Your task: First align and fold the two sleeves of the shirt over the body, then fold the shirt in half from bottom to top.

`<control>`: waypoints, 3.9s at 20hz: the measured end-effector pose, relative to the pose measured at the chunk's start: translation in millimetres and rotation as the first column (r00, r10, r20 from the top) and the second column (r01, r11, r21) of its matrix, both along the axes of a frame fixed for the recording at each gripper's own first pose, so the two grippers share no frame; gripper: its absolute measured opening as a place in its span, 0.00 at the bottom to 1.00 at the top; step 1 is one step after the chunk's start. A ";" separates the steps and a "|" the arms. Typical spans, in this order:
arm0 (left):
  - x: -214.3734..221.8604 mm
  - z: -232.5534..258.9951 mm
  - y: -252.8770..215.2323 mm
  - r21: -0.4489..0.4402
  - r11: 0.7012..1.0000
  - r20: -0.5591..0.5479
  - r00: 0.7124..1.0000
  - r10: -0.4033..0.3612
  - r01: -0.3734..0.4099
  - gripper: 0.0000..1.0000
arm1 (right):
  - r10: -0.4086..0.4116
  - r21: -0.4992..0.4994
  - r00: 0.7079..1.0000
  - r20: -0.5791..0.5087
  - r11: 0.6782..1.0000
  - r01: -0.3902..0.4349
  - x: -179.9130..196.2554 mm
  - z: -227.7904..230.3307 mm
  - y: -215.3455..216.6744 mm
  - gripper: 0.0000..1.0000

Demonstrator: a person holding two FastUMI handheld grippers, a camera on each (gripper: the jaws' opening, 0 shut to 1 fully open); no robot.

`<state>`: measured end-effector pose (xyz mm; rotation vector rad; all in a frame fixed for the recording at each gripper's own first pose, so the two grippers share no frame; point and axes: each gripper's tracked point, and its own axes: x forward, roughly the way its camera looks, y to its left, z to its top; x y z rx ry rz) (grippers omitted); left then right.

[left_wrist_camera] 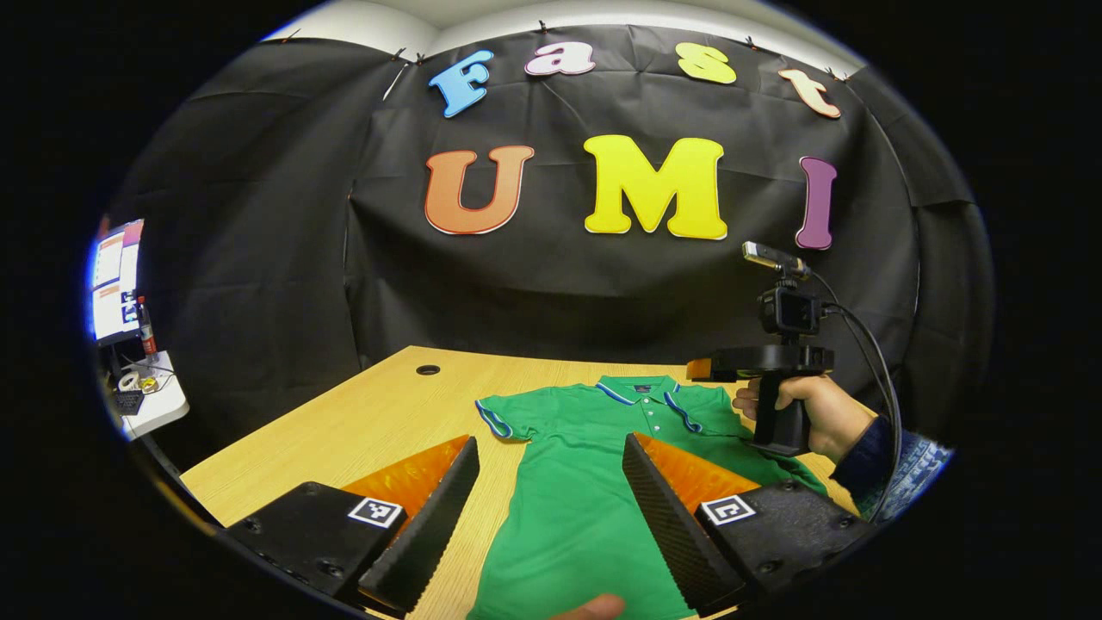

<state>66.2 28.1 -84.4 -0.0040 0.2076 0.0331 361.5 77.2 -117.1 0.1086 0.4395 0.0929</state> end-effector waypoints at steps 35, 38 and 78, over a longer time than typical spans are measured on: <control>32.8 11.7 -36.3 0.055 0.998 -0.009 1.000 0.005 -0.005 1.00 | 0.042 -0.097 0.966 0.255 0.995 -0.018 -320.0 41.3 -133.9 0.95; 91.0 15.0 -6.8 0.008 0.999 -0.034 0.998 0.054 -0.054 1.00 | 0.047 -0.069 0.974 0.222 0.997 -0.033 -313.9 29.7 -133.0 0.95; 273.8 -60.0 92.7 0.065 0.986 -0.356 0.920 0.167 -0.154 0.07 | 0.128 0.031 0.973 0.191 0.990 -0.136 -298.3 -18.7 -122.7 0.96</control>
